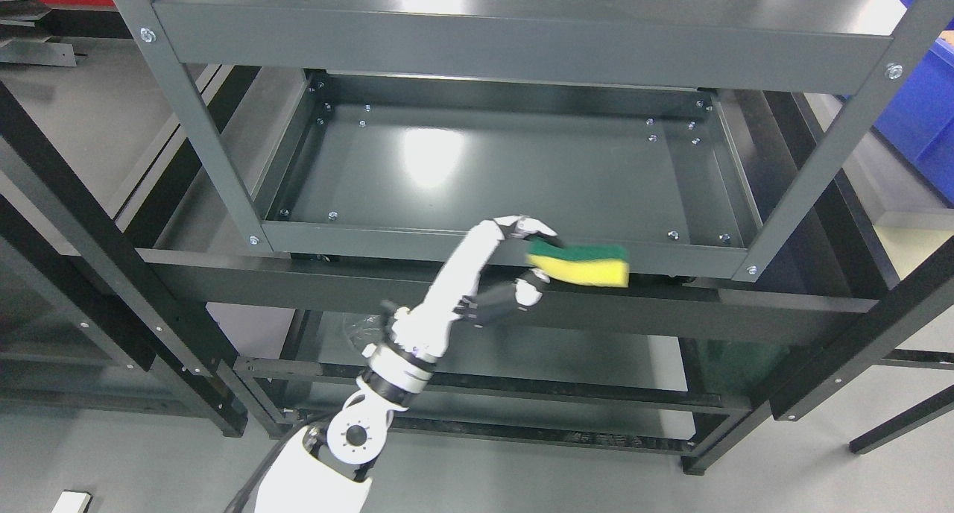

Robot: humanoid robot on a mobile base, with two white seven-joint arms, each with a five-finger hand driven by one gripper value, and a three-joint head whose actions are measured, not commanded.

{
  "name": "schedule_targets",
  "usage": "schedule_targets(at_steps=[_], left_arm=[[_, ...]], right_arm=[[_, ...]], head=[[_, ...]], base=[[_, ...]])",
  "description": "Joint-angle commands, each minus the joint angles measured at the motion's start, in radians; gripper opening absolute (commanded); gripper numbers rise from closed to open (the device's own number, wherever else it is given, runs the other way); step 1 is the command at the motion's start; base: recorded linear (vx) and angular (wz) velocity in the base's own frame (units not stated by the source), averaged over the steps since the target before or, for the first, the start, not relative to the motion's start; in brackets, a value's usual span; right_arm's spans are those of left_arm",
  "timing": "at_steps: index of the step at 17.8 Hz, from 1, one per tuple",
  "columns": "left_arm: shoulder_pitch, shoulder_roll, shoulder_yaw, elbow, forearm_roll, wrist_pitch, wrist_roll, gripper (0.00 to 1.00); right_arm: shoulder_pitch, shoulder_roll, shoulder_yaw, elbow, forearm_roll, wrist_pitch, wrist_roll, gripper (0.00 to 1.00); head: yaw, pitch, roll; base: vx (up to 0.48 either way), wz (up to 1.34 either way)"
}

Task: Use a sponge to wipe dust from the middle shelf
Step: 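Withdraw the left hand holding the sponge down out of the shelf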

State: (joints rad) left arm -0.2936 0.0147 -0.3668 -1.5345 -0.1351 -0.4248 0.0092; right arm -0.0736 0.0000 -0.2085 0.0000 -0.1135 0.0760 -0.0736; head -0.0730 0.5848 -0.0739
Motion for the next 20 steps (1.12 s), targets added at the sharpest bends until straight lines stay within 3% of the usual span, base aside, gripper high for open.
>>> schedule_targets(at_steps=[1, 6, 20], left_arm=[[0.207, 0.003, 0.348, -0.116, 0.106, -0.008, 0.031, 0.0], [0.264, 0.003, 0.451, -0.168, 0.186, -0.006, 0.063, 0.0], [0.245, 0.003, 0.436, -0.171, 0.23, 0.075, 0.061, 0.0]], right_arm=[[0.0, -0.017, 0.0, -0.017, 0.0, 0.001, 0.0, 1.0], [0.0, -0.017, 0.0, -0.017, 0.0, 0.001, 0.0, 1.0], [0.0, -0.017, 0.001, -0.017, 0.0, 0.001, 0.0, 1.0]], head=[[0.0, 0.0, 0.0], [0.0, 0.0, 0.0], [0.0, 0.0, 0.0]], base=[[0.0, 0.0], [0.0, 0.0], [0.0, 0.0]])
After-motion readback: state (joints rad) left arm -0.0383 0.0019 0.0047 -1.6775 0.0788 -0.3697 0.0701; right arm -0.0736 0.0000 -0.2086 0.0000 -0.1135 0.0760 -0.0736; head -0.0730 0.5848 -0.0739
